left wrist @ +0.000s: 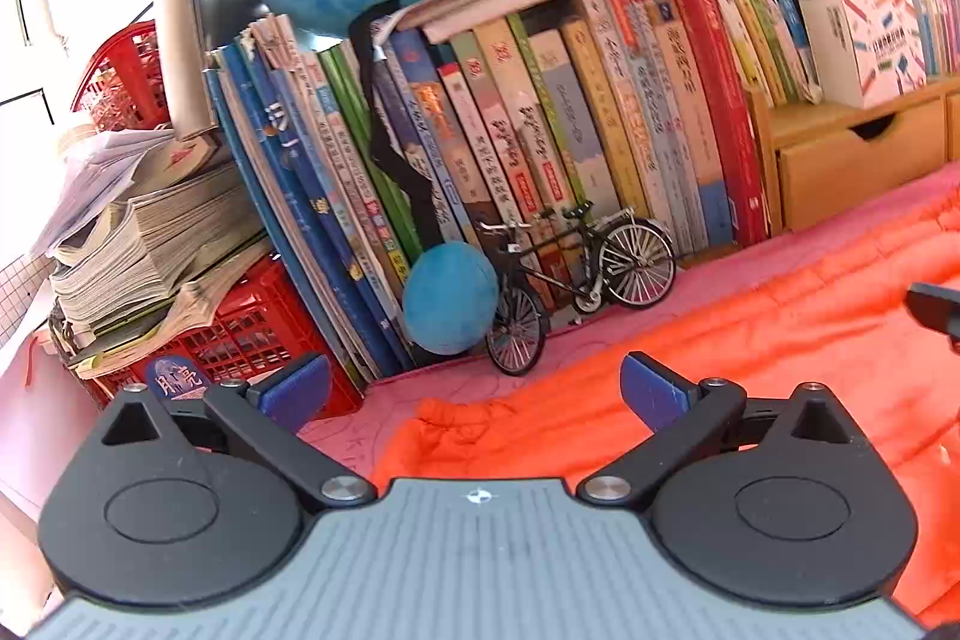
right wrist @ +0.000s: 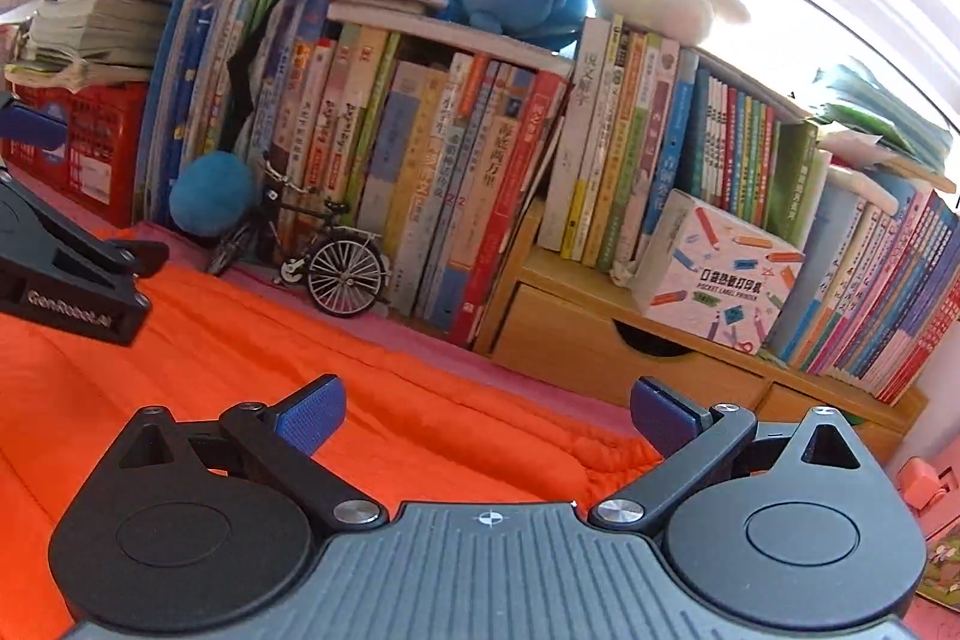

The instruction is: Fold clothes

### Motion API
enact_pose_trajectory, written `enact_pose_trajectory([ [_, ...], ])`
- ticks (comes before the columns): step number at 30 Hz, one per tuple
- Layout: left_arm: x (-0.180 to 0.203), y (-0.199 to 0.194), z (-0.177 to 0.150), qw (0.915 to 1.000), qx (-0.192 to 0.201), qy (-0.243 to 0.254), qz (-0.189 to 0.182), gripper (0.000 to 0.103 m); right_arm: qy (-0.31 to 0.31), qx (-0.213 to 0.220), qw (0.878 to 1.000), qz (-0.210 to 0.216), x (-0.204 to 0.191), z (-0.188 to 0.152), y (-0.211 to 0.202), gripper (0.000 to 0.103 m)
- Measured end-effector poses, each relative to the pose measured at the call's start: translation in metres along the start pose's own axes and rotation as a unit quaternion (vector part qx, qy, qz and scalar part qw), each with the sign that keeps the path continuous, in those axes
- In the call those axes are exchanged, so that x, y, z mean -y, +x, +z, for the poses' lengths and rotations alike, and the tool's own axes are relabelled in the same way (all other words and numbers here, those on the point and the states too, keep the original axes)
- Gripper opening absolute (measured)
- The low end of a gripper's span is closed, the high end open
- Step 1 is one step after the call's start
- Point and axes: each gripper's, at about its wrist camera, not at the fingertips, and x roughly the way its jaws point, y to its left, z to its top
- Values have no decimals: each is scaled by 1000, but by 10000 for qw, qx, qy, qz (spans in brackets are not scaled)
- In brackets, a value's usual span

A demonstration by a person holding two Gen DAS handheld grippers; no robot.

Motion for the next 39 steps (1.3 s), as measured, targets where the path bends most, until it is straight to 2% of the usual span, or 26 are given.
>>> enact_pose_trajectory([
  [3,19,15,-26,9994,116,232,222,103,-215,-250,9994,-49,-24,-23,20,102],
  [5,20,17,-30,9991,157,304,241,103,-32,-219,9997,-120,-20,-33,21,102],
  [8,12,20,-34,9987,190,401,259,103,91,-298,9995,-95,-6,-43,22,102],
  [13,-14,26,-40,9993,0,128,346,103,157,-313,9992,-180,14,-56,19,102],
  [16,-28,32,-47,9980,-105,85,622,103,150,-308,9990,-284,25,-62,18,102],
  [20,-49,38,-51,9977,-381,-288,486,103,171,-341,9984,-417,36,-68,17,102],
  [24,-53,38,-56,9967,-375,-175,692,103,182,-376,9976,-546,45,-73,15,102],
  [39,-68,43,-64,9961,-499,-407,595,103,344,-590,9936,-900,68,-83,11,102],
])
